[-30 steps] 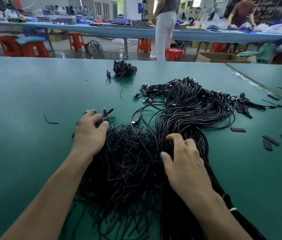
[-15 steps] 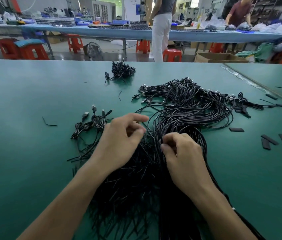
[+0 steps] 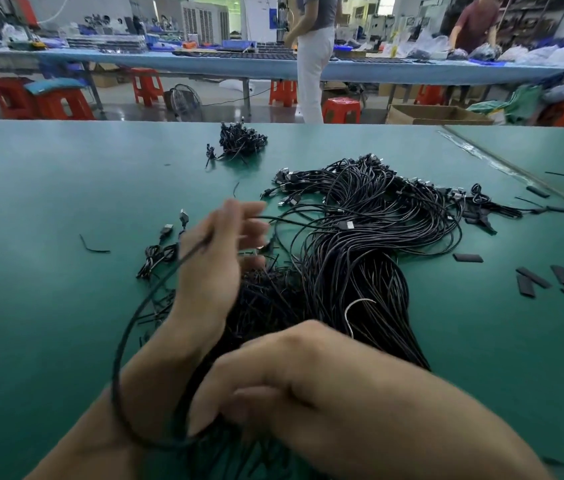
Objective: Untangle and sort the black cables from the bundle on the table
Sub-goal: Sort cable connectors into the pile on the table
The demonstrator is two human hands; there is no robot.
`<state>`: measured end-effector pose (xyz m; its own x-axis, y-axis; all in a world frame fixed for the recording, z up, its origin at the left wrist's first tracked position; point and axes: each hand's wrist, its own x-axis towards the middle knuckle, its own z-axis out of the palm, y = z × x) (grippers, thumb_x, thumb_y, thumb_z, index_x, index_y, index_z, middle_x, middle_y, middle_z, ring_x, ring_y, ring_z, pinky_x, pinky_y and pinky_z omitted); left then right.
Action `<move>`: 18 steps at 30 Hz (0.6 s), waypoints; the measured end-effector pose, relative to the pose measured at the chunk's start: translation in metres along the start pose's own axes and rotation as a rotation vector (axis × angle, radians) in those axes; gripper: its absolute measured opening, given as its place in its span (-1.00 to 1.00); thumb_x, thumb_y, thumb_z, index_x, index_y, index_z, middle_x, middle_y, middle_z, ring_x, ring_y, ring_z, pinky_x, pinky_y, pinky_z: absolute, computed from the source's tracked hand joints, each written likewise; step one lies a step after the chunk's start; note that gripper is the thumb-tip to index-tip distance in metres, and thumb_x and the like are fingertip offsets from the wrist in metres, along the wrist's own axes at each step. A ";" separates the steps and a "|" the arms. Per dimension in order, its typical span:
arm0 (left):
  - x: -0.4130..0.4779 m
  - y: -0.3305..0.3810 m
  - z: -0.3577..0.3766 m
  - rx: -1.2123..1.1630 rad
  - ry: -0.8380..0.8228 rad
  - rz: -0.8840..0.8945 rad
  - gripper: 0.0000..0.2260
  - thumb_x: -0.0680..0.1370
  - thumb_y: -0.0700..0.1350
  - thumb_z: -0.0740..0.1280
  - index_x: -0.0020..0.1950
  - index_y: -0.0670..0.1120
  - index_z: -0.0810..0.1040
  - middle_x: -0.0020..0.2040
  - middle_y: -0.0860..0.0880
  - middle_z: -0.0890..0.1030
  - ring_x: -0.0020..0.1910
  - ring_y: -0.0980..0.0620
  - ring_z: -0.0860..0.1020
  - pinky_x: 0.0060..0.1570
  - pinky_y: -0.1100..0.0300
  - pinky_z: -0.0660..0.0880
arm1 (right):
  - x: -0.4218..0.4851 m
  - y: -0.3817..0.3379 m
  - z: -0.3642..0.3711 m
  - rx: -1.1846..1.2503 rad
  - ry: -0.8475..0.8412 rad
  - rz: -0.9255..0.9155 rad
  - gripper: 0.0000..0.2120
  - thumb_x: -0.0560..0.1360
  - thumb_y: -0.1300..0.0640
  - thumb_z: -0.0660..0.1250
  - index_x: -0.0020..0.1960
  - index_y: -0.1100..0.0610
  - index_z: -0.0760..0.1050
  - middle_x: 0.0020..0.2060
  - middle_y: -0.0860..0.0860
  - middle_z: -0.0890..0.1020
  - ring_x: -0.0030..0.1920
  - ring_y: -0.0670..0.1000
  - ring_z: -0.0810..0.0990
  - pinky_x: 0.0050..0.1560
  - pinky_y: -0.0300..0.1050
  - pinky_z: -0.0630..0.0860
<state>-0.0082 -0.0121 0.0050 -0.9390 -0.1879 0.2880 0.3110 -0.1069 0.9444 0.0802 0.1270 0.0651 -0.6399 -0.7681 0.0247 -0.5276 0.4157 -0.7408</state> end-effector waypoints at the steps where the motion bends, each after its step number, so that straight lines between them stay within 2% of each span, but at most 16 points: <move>1: 0.006 0.002 -0.004 -0.100 0.133 -0.039 -0.73 0.68 0.03 0.18 0.01 -0.02 0.65 -0.23 0.02 0.64 -0.23 0.12 0.58 -0.27 0.22 0.53 | -0.003 0.005 -0.004 -0.021 0.026 0.069 -0.77 0.60 0.25 0.26 0.02 -0.03 0.62 -0.21 -0.09 0.66 -0.25 -0.13 0.60 -0.16 -0.22 0.57; 3: 0.015 0.005 -0.012 -0.195 0.327 -0.042 -0.77 0.69 -0.03 0.19 0.02 -0.04 0.63 -0.27 0.05 0.54 -0.30 0.18 0.50 -0.28 0.25 0.45 | -0.009 0.025 -0.010 -0.119 0.187 0.332 -0.76 0.63 0.16 0.20 0.01 -0.15 0.55 -0.26 -0.08 0.60 -0.41 -0.09 0.51 -0.39 -0.18 0.48; 4: 0.018 0.004 -0.015 -0.172 0.383 -0.005 -0.79 0.69 -0.05 0.21 0.04 -0.05 0.62 -0.25 0.08 0.51 -0.31 0.22 0.47 -0.25 0.26 0.44 | -0.013 0.038 -0.014 -0.178 0.302 0.480 -0.76 0.63 0.15 0.17 0.01 -0.15 0.52 -0.25 -0.05 0.57 -0.42 -0.07 0.48 -0.42 -0.15 0.44; 5: 0.020 0.003 -0.019 -0.104 0.417 0.051 -0.81 0.69 -0.06 0.22 0.07 -0.07 0.62 -0.21 0.10 0.53 -0.28 0.25 0.47 -0.18 0.27 0.46 | -0.016 0.051 -0.017 -0.234 0.415 0.604 -0.77 0.62 0.15 0.14 0.01 -0.14 0.50 -0.24 -0.02 0.54 -0.39 -0.03 0.49 -0.38 -0.10 0.46; 7: 0.020 0.000 -0.022 0.116 0.448 0.199 -0.78 0.68 -0.05 0.24 0.16 -0.13 0.62 0.00 0.06 0.61 -0.11 0.31 0.54 0.01 0.37 0.44 | -0.021 0.070 -0.024 -0.317 0.576 0.797 -0.78 0.59 0.17 0.14 0.04 -0.09 0.49 -0.17 0.04 0.54 -0.23 0.08 0.56 -0.14 0.01 0.57; 9: 0.017 -0.001 -0.020 0.283 0.479 0.316 -0.76 0.67 0.01 0.24 0.14 -0.09 0.62 0.12 -0.12 0.57 -0.01 0.37 0.47 0.00 0.48 0.38 | -0.028 0.080 -0.031 -0.361 0.623 0.943 -0.81 0.58 0.16 0.16 0.05 -0.06 0.50 -0.15 0.04 0.53 -0.14 0.12 0.56 -0.01 0.08 0.58; 11: 0.014 0.002 -0.016 0.341 0.479 0.391 -0.71 0.65 0.07 0.21 0.00 -0.10 0.60 0.07 -0.08 0.43 -0.01 0.39 0.40 -0.05 0.47 0.38 | -0.033 0.083 -0.034 -0.439 0.585 1.020 -0.83 0.58 0.14 0.18 0.06 -0.04 0.51 -0.17 -0.01 0.50 -0.11 0.10 0.54 0.01 0.04 0.56; 12: 0.012 0.002 -0.016 0.380 0.453 0.429 -0.67 0.66 0.07 0.17 -0.10 -0.12 0.56 0.02 -0.02 0.38 0.00 0.31 0.41 -0.04 0.36 0.42 | -0.034 0.083 -0.033 -0.485 0.551 1.026 -0.83 0.58 0.13 0.18 0.07 -0.02 0.52 -0.16 -0.02 0.50 -0.09 0.09 0.54 0.03 0.03 0.55; 14: 0.008 0.000 -0.015 0.578 0.371 0.502 -0.60 0.68 0.05 0.08 -0.23 -0.17 0.44 -0.12 -0.03 0.42 -0.05 0.00 0.44 -0.05 -0.04 0.44 | -0.030 0.081 -0.029 -0.496 0.508 0.937 -0.78 0.59 0.13 0.16 0.13 0.01 0.54 -0.05 0.01 0.58 -0.02 0.10 0.56 0.09 0.05 0.55; 15: 0.005 -0.002 -0.014 0.673 0.298 0.542 -0.59 0.68 0.05 0.06 -0.26 -0.17 0.39 -0.20 -0.04 0.43 -0.15 -0.07 0.42 -0.12 -0.07 0.40 | -0.026 0.077 -0.025 -0.447 0.517 0.842 -0.74 0.61 0.12 0.14 0.19 0.01 0.55 0.01 0.00 0.61 0.01 0.06 0.57 0.12 0.01 0.55; 16: 0.001 -0.003 -0.011 0.750 0.211 0.575 -0.60 0.68 0.05 0.05 -0.27 -0.13 0.33 -0.28 -0.01 0.39 -0.24 -0.07 0.37 -0.18 -0.02 0.33 | -0.021 0.072 -0.022 -0.371 0.557 0.724 -0.72 0.64 0.08 0.11 0.24 -0.02 0.54 0.01 -0.05 0.63 0.01 -0.02 0.57 0.10 -0.11 0.53; 18: -0.006 -0.003 -0.006 0.926 0.088 0.624 -0.66 0.69 0.08 0.02 -0.24 -0.02 0.21 -0.32 0.10 0.26 -0.29 0.02 0.22 -0.17 0.10 0.17 | -0.011 0.054 -0.017 -0.180 0.685 0.477 -0.66 0.63 -0.11 0.07 0.26 -0.11 0.53 -0.11 -0.17 0.66 -0.06 -0.18 0.59 -0.06 -0.45 0.44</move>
<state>-0.0031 -0.0167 -0.0009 -0.6317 -0.0271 0.7747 0.4603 0.7910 0.4031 0.0495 0.1660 0.0361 -0.9823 -0.0512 0.1804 -0.1592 0.7358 -0.6582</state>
